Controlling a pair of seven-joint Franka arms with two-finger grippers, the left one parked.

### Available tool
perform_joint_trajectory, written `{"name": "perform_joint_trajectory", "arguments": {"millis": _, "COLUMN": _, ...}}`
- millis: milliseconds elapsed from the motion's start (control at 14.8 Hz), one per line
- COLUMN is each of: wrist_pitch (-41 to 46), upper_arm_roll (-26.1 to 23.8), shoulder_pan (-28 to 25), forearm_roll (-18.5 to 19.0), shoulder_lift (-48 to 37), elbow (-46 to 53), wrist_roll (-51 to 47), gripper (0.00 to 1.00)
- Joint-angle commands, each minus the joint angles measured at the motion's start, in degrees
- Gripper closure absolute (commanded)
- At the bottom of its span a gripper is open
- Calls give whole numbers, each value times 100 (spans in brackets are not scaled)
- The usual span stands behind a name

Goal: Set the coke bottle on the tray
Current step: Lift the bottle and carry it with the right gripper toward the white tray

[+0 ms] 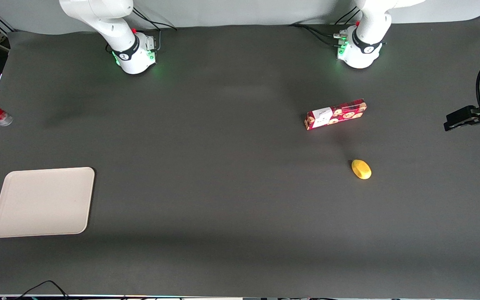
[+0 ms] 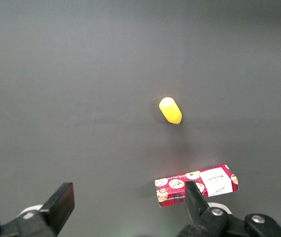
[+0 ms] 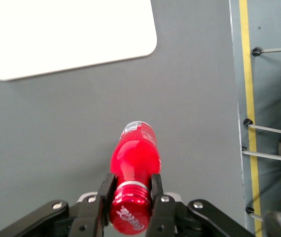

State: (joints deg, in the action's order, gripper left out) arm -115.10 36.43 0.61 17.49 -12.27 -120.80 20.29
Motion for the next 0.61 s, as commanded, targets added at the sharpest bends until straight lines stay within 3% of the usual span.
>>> {"name": "perform_joint_trajectory", "arguments": {"millis": 0, "wrist_pitch": 1092, "upper_arm_roll": -556, "shoulder_pan": 175, "forearm_roll": -797, "shoulder_lift": 1602, "elbow": 2240, "wrist_roll": -51, "gripper": 100}}
{"name": "perform_joint_trajectory", "arguments": {"millis": 135, "wrist_pitch": 1418, "upper_arm_roll": -795, "shoulder_pan": 483, "forearm_roll": -1316, "shoulder_lift": 2304, "elbow": 3268, "wrist_roll": -25, "gripper": 100}}
{"name": "perform_joint_trajectory", "arguments": {"millis": 271, "wrist_pitch": 1543, "upper_arm_roll": -813, "shoulder_pan": 676, "forearm_roll": -1562, "shoulder_lift": 2981, "elbow": 4069, "wrist_roll": 211, "gripper": 100}}
{"name": "perform_joint_trajectory", "arguments": {"millis": 474, "wrist_pitch": 1534, "upper_arm_roll": -996, "shoulder_pan": 1159, "forearm_roll": -2475, "shoulder_lift": 4298, "elbow": 5535, "wrist_roll": 432, "gripper": 100}}
{"name": "perform_joint_trajectory", "arguments": {"millis": 541, "wrist_pitch": 1508, "upper_arm_roll": -1154, "shoulder_pan": 1361, "forearm_roll": -2591, "shoulder_lift": 4738, "elbow": 6045, "wrist_roll": 458, "gripper": 100}}
